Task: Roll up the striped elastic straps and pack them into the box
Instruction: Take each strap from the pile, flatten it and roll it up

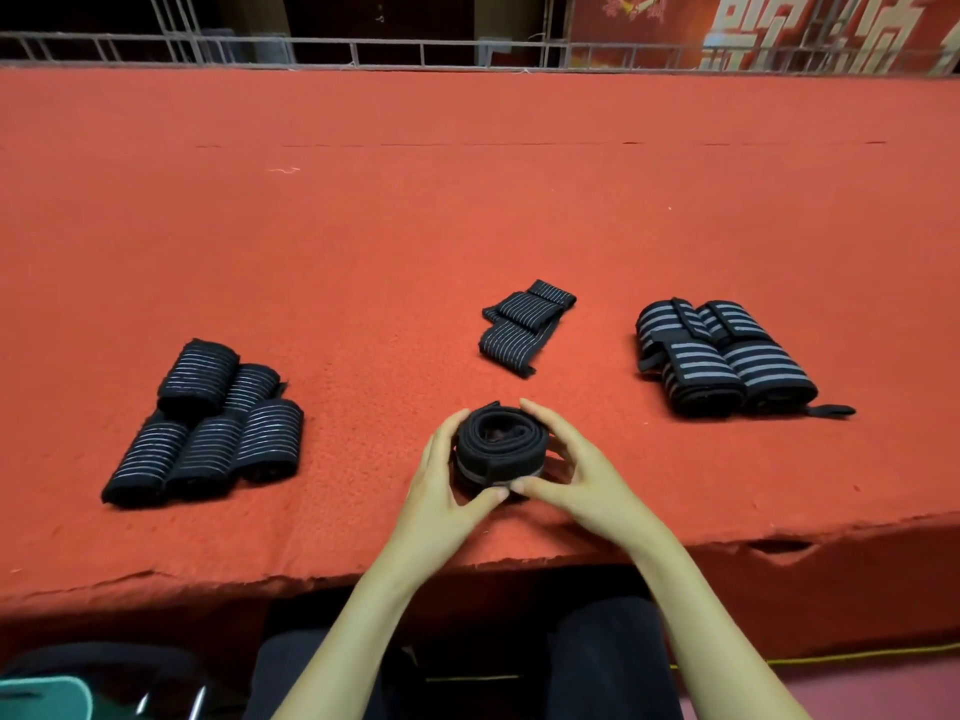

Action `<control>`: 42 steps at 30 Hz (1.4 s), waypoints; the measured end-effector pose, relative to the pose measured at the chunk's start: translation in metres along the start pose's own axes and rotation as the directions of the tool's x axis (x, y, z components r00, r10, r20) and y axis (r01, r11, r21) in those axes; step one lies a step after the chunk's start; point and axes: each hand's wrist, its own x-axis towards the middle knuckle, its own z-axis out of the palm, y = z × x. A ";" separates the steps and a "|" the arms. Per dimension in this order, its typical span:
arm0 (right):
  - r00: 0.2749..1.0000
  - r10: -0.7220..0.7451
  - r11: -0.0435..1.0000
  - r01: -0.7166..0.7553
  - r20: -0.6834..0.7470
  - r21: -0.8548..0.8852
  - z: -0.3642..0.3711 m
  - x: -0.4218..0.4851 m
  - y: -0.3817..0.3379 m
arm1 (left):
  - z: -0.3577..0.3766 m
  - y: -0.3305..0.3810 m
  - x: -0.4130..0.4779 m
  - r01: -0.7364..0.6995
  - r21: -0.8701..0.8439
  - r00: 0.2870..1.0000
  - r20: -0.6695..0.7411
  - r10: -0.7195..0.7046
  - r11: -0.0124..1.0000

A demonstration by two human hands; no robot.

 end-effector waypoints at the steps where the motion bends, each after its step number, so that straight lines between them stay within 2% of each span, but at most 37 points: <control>1: 1.000 0.008 1.000 -0.008 0.001 0.000 0.001 -0.001 0.001 | 0.000 0.000 0.000 -0.008 0.008 1.000 0.004 0.008 1.000; 9: 0.998 0.011 0.998 -0.007 -0.060 0.068 0.010 0.001 0.006 | -0.004 0.000 0.008 0.000 -0.010 0.996 0.088 0.001 1.000; 16: 0.998 0.057 0.997 -0.057 0.012 0.046 0.005 -0.002 0.018 | -0.007 -0.005 0.012 0.027 -0.124 0.993 0.121 -0.012 0.992; 23: 0.991 0.056 0.984 -0.034 -0.123 0.174 -0.014 0.001 0.018 | 0.004 0.010 0.037 0.023 -0.205 0.996 0.087 -0.005 0.978; 28: 0.959 0.110 0.972 -0.048 -0.261 0.230 -0.064 0.009 0.005 | 0.049 0.039 0.074 0.159 -0.331 0.985 0.120 -0.125 0.930; 33: 0.858 0.203 0.978 -0.157 -0.473 0.134 -0.121 0.019 0.000 | 0.102 0.079 0.121 0.290 -0.333 0.957 0.126 -0.262 0.897; 37: 0.780 0.174 0.973 -0.231 -0.601 -0.019 -0.169 0.029 -0.006 | 0.142 0.105 0.158 0.411 -0.389 0.902 0.305 -0.306 0.824; 40: 0.771 0.165 0.931 -0.327 -0.615 -0.159 -0.197 0.038 -0.010 | 0.168 0.113 0.184 0.450 -0.429 0.888 0.307 -0.342 0.783; 42: 0.777 0.187 0.916 -0.360 -0.601 -0.180 -0.214 0.042 -0.007 | 0.185 0.115 0.200 0.459 -0.423 0.884 0.303 -0.356 0.781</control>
